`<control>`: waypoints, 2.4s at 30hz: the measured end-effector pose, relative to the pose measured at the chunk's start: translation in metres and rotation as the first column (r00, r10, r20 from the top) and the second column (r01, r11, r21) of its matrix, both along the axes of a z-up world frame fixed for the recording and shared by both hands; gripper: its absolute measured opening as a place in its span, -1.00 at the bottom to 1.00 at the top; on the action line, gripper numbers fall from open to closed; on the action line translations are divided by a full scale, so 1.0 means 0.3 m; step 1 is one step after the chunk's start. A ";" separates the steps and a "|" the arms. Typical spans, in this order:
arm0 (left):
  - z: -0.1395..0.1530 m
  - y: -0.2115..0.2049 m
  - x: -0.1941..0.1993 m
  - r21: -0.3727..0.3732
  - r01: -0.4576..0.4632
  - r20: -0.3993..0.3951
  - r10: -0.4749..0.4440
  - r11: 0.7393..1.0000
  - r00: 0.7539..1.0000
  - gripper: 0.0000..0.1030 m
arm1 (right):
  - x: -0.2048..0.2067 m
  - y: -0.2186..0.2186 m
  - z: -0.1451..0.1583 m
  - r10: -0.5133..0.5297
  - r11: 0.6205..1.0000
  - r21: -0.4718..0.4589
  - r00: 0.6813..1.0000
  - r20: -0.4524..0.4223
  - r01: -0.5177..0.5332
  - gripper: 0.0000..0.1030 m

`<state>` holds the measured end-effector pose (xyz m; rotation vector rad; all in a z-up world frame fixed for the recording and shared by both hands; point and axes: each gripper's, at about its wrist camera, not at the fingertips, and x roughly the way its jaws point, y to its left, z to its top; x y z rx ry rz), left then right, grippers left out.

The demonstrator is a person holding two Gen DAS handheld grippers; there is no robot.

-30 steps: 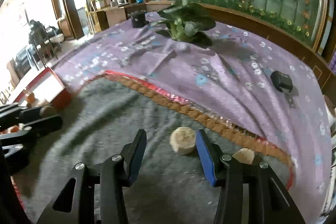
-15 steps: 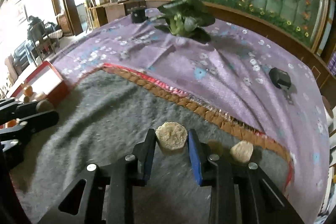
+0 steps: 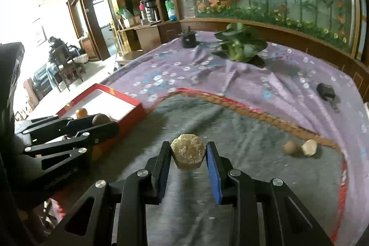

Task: Organize fruits
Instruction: 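Carry the brown ball and the beige cake over the white tray with both grippers, then open the left gripper over the tray while the right gripper releases the cake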

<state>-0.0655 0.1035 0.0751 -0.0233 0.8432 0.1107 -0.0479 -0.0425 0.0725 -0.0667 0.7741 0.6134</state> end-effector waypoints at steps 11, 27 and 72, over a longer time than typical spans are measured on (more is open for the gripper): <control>0.006 0.171 -0.085 -0.018 -0.099 0.013 0.099 0.995 0.995 -0.55 | -0.064 0.169 0.028 0.070 0.997 0.011 0.998 -0.003 -0.070 -0.42; -0.028 0.429 -0.184 -0.077 -0.217 -0.022 0.216 0.973 0.976 -0.54 | -0.076 0.401 0.027 0.192 0.981 -0.033 0.981 -0.012 -0.192 -0.42; -0.088 0.493 -0.208 -0.033 -0.309 -0.059 0.307 0.951 0.950 0.18 | -0.011 0.689 -0.066 0.345 0.932 -0.100 0.937 -0.050 -0.348 -0.25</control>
